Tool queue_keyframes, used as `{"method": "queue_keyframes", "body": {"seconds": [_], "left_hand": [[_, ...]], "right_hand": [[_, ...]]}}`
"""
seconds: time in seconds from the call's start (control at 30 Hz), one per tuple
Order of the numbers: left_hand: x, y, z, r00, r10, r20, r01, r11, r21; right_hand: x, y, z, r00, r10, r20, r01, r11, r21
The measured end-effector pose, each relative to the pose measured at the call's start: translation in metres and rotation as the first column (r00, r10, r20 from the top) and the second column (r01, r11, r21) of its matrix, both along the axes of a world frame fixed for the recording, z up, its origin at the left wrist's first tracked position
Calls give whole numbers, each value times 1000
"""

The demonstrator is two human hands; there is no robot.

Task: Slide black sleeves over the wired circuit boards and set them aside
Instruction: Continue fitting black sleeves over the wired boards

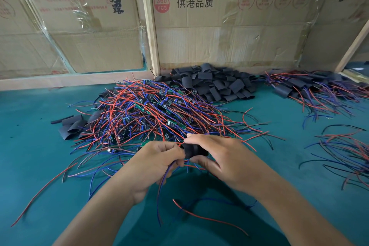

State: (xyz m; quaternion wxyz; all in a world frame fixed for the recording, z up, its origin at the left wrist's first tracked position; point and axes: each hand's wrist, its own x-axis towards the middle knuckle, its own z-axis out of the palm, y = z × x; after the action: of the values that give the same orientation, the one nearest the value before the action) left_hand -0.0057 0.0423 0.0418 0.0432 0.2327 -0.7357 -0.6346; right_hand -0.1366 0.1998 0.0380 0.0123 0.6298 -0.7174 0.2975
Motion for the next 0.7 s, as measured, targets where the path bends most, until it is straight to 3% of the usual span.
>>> {"method": "queue_keyframes", "body": {"seconds": [0.27, 0.7], "left_hand": [[-1, 4, -2, 995, 21, 101, -46, 968, 248], [-7, 13, -7, 990, 46, 137, -96, 917, 387]], "right_hand": [[0, -1, -4, 999, -14, -39, 16, 999, 46], [2, -6, -9, 986, -103, -134, 99, 994, -37]]}}
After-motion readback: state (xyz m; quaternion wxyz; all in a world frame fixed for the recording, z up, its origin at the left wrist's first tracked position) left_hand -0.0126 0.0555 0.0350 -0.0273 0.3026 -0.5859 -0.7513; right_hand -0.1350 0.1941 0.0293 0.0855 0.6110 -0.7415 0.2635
